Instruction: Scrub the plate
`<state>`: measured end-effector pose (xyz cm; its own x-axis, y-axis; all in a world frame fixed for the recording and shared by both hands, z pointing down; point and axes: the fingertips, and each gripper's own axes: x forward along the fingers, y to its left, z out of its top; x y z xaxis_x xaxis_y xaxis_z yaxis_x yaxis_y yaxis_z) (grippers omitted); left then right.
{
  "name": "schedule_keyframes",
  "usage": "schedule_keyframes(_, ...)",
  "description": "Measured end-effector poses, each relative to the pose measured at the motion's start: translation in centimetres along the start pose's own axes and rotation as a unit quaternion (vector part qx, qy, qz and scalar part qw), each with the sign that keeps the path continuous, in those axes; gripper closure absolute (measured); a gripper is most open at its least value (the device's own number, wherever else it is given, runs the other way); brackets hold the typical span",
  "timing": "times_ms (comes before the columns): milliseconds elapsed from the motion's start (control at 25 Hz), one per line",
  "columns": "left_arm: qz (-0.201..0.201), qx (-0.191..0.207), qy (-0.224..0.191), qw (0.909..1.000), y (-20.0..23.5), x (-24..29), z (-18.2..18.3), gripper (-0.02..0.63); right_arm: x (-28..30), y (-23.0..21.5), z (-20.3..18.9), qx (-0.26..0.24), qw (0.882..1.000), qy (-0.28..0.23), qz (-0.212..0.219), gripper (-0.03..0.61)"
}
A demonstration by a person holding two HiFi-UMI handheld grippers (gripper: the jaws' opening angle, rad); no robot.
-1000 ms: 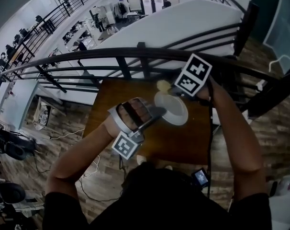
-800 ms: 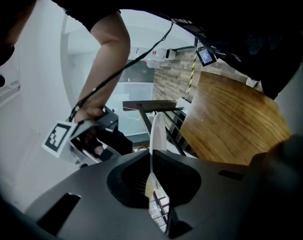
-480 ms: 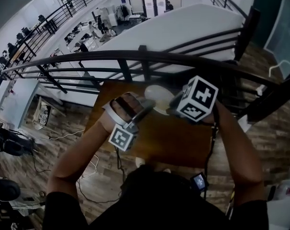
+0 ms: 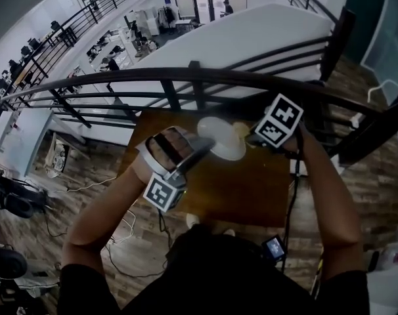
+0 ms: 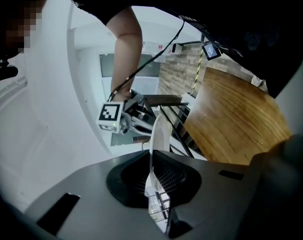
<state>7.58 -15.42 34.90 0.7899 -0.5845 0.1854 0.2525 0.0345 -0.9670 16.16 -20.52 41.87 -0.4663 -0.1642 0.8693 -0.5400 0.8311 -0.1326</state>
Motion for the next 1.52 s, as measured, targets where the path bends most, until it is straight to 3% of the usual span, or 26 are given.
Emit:
schedule_keyframes(160,0.003,0.009,-0.03,0.9995,0.3,-0.1,2.4,0.589,0.4,-1.5,1.7,0.012,1.0,-0.016,-0.009,0.525)
schedule_keyframes(320,0.003,0.019,-0.056,0.9982,0.2,0.2,4.3,0.588,-0.2,-0.7,4.5,-0.009,0.999,-0.034,-0.017,0.525)
schedule_keyframes(480,-0.006,0.019,-0.068,0.9975,-0.3,0.0,4.7,0.589,-1.5,3.3,8.0,-0.059,0.997,-0.055,-0.006,0.525)
schedule_keyframes(680,-0.011,0.012,-0.063,0.9979,-0.5,0.0,3.8,0.589,-3.6,8.3,9.3,-0.106,0.991,-0.08,0.019,0.525)
schedule_keyframes(840,-0.014,0.008,-0.058,0.9982,-1.2,-0.6,3.2,0.591,-4.1,11.5,7.5,-0.113,0.989,-0.087,0.043,0.525)
schedule_keyframes(1160,0.004,-0.016,-0.048,0.9987,-0.5,-1.6,1.7,0.589,-2.9,9.8,-0.1,-0.055,0.996,-0.029,0.059,0.525)
schedule_keyframes(1360,0.0,-0.012,-0.058,0.9982,0.2,-2.0,2.7,0.588,-1.7,5.3,-1.3,-0.023,1.0,-0.007,-0.001,0.525)
schedule_keyframes(1520,0.008,0.003,-0.069,0.9976,1.1,-2.3,4.3,0.586,-3.0,5.0,0.3,-0.044,0.998,-0.02,-0.037,0.525)
